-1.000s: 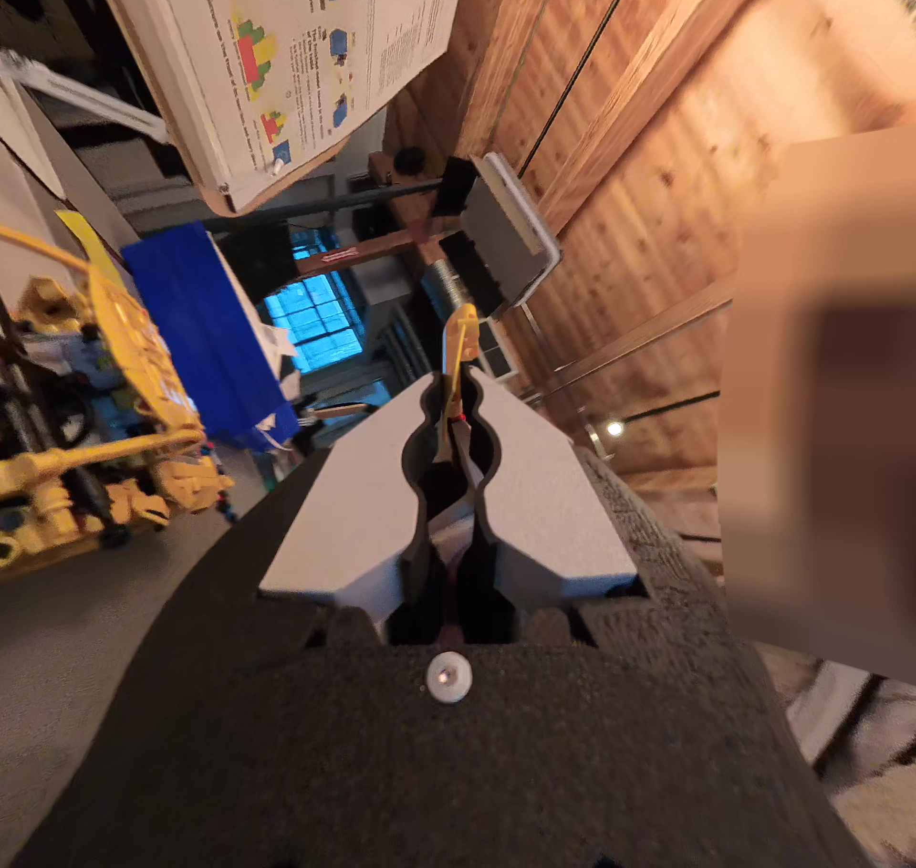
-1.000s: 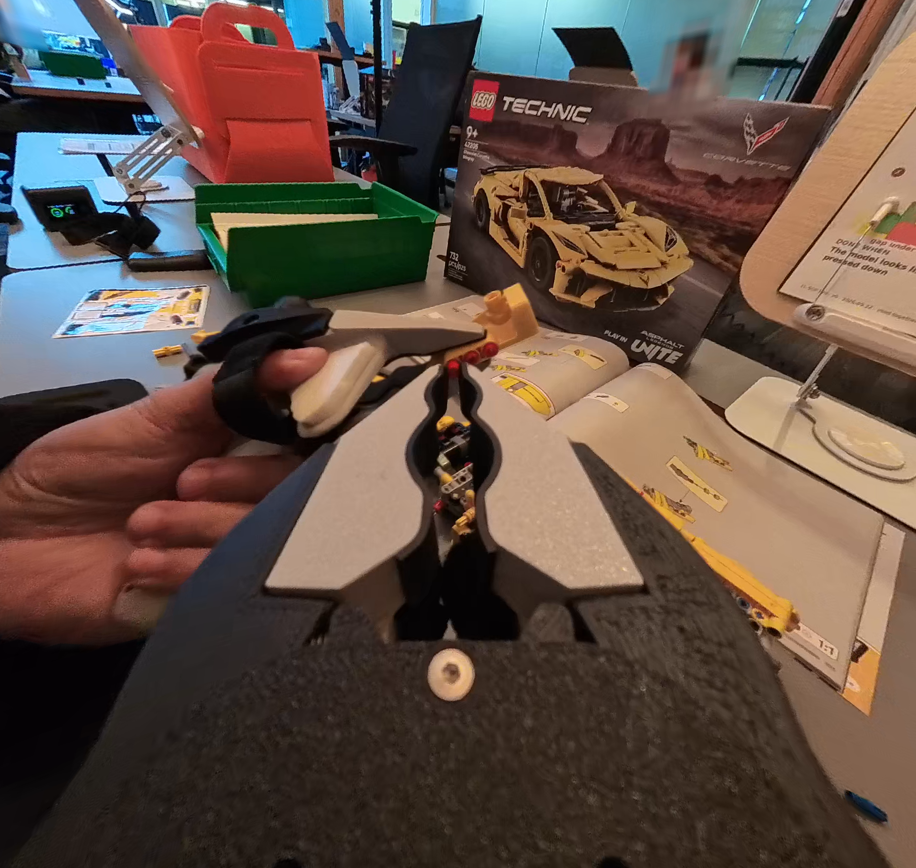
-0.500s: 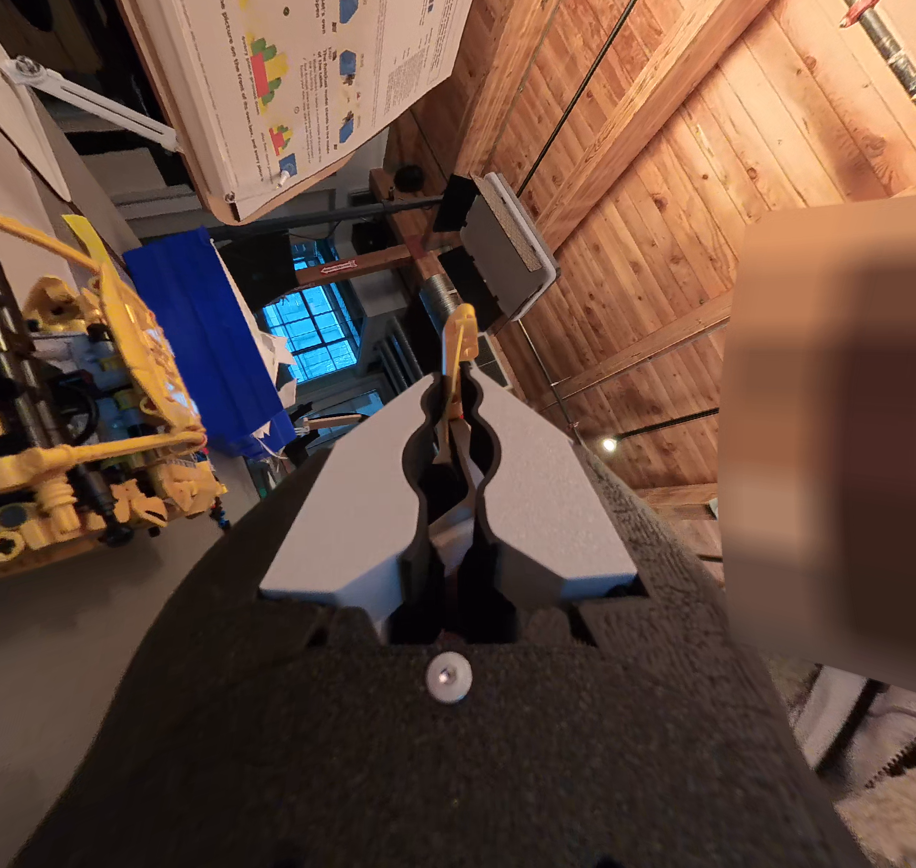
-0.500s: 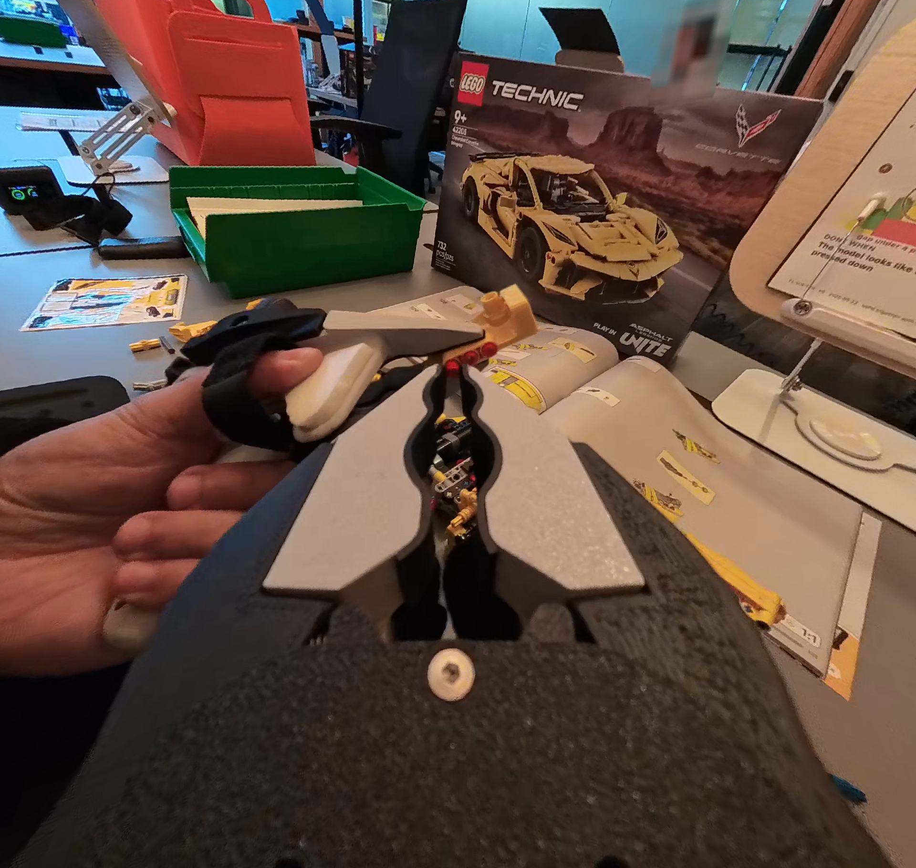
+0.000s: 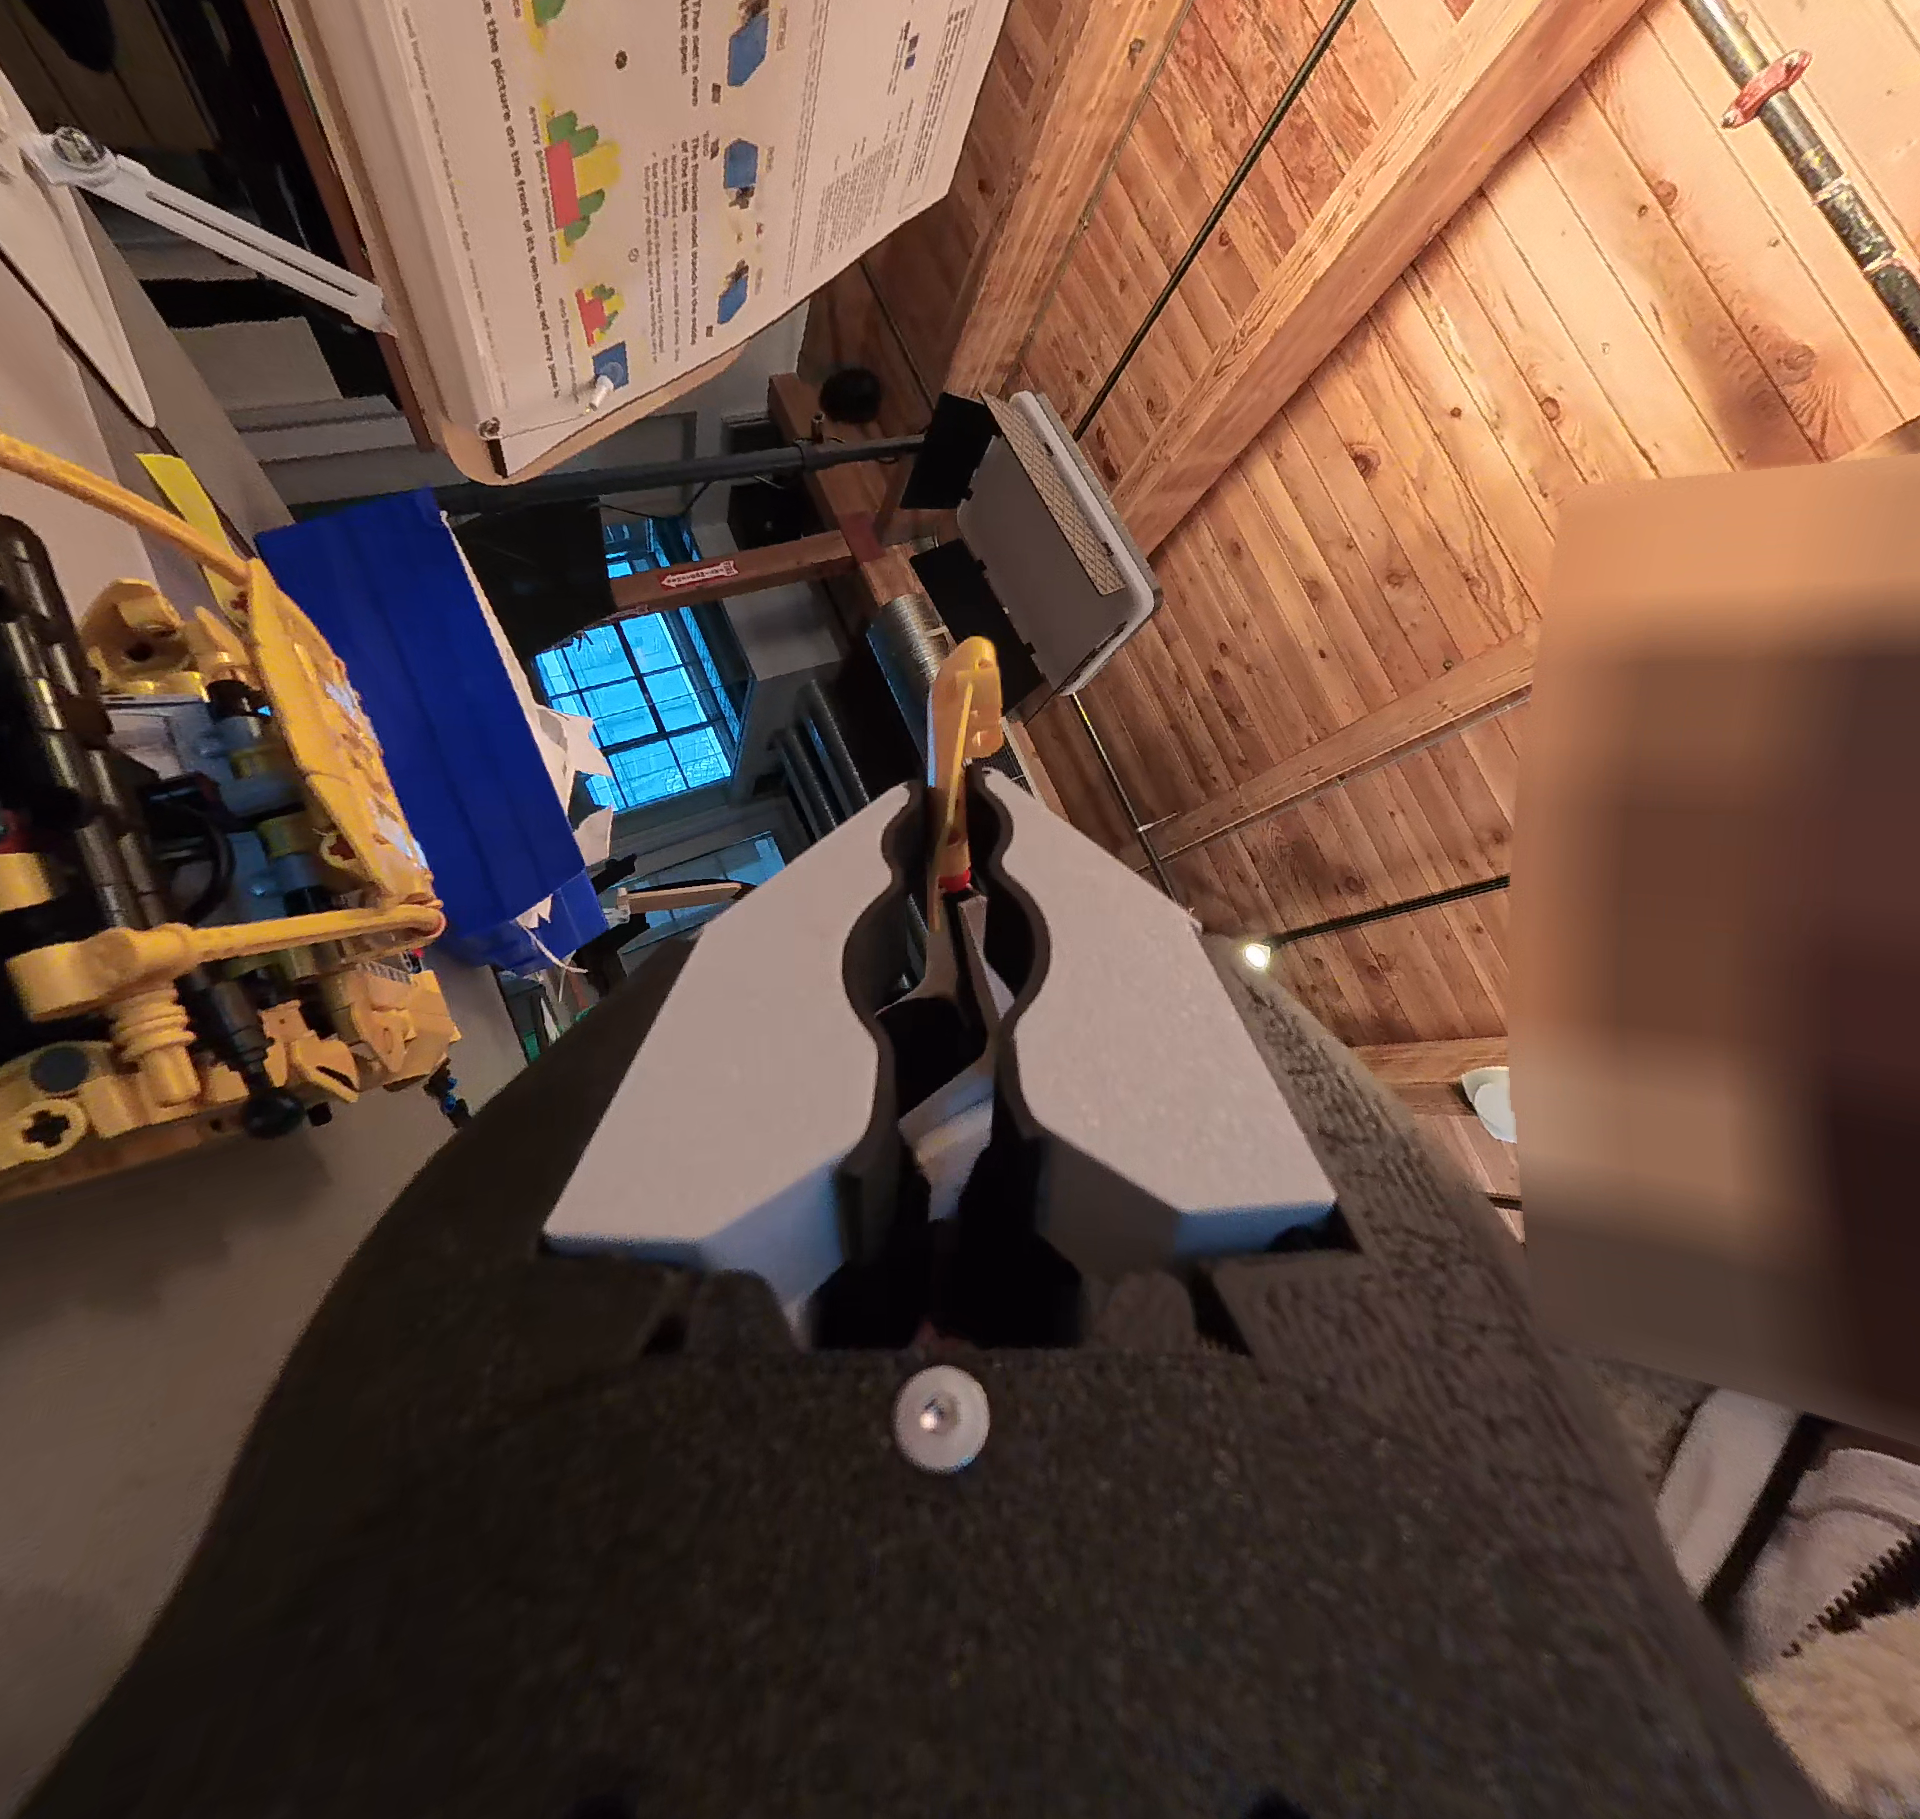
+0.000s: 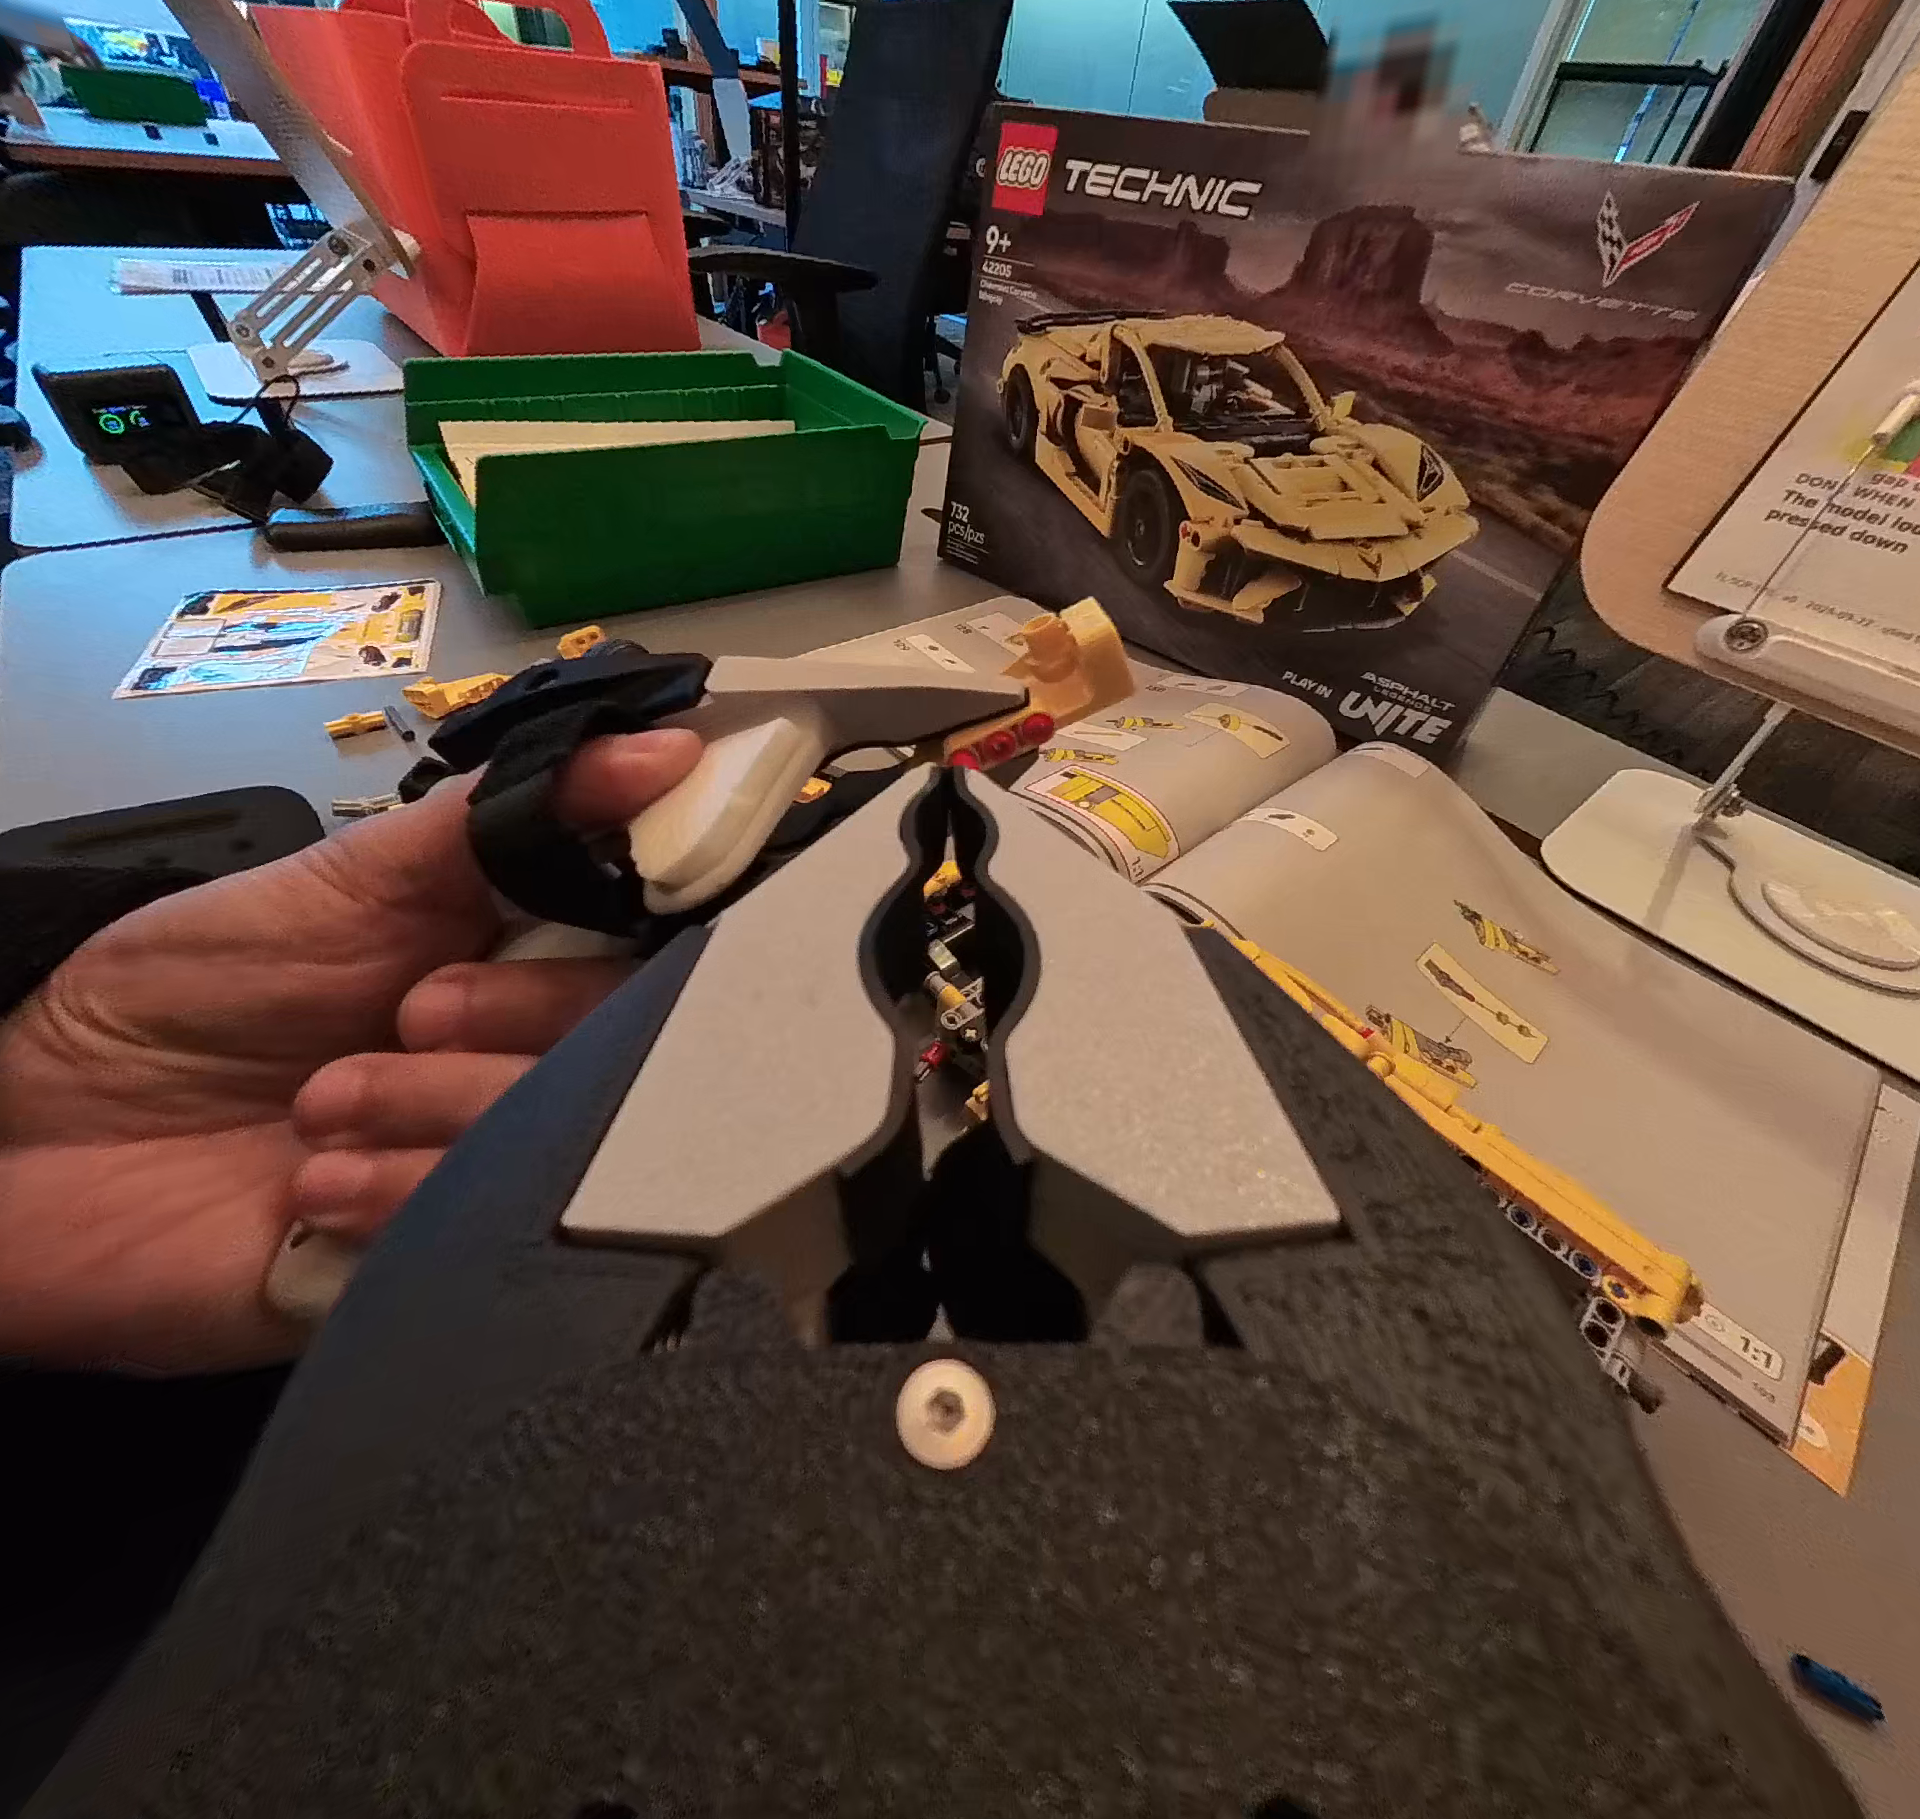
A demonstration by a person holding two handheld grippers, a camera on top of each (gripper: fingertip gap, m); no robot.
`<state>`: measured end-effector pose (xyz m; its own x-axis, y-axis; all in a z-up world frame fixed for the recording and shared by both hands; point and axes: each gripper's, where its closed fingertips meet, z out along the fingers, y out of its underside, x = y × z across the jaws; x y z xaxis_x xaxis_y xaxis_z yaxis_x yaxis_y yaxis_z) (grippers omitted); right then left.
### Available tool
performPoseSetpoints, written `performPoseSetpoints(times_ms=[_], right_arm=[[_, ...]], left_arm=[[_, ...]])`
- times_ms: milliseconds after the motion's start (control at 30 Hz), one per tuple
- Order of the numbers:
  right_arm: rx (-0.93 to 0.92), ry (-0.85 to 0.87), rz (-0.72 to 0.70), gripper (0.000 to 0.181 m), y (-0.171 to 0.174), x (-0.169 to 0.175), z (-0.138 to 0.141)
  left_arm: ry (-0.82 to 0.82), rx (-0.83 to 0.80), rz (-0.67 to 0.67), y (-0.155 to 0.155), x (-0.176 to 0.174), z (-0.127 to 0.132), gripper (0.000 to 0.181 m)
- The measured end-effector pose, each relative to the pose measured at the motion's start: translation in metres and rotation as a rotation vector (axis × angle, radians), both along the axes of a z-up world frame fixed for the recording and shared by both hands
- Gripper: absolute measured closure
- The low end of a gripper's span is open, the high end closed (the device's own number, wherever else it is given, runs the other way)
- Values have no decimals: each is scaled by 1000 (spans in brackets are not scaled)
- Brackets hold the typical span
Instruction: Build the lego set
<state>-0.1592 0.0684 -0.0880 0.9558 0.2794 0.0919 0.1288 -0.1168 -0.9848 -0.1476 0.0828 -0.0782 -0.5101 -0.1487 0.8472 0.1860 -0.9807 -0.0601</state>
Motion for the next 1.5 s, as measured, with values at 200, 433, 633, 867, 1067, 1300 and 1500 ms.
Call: performPoseSetpoints(times_ms=[200,433,633,867,1067,1300,1500], right_arm=[[-2,11,10,181,0,-1,0],[4,12,10,181,-1,-1,1],[-2,23,13,181,1,-1,0],[-70,18,71,178,8,10,-3],[-315,73,279,162,26,29,2],[-285,30,173,157,89,77,-20],[-311,-6,172,153,111,79,-41]], left_arm=[[29,48,9,-4,1,1,175],[53,80,31,-8,3,3,174],[56,84,13,-7,3,2,174],[202,85,22,44,-11,-13,174],[419,75,164,141,-53,-25,174],[478,136,170,208,-75,-37,174],[491,136,172,221,-91,-61,174]])
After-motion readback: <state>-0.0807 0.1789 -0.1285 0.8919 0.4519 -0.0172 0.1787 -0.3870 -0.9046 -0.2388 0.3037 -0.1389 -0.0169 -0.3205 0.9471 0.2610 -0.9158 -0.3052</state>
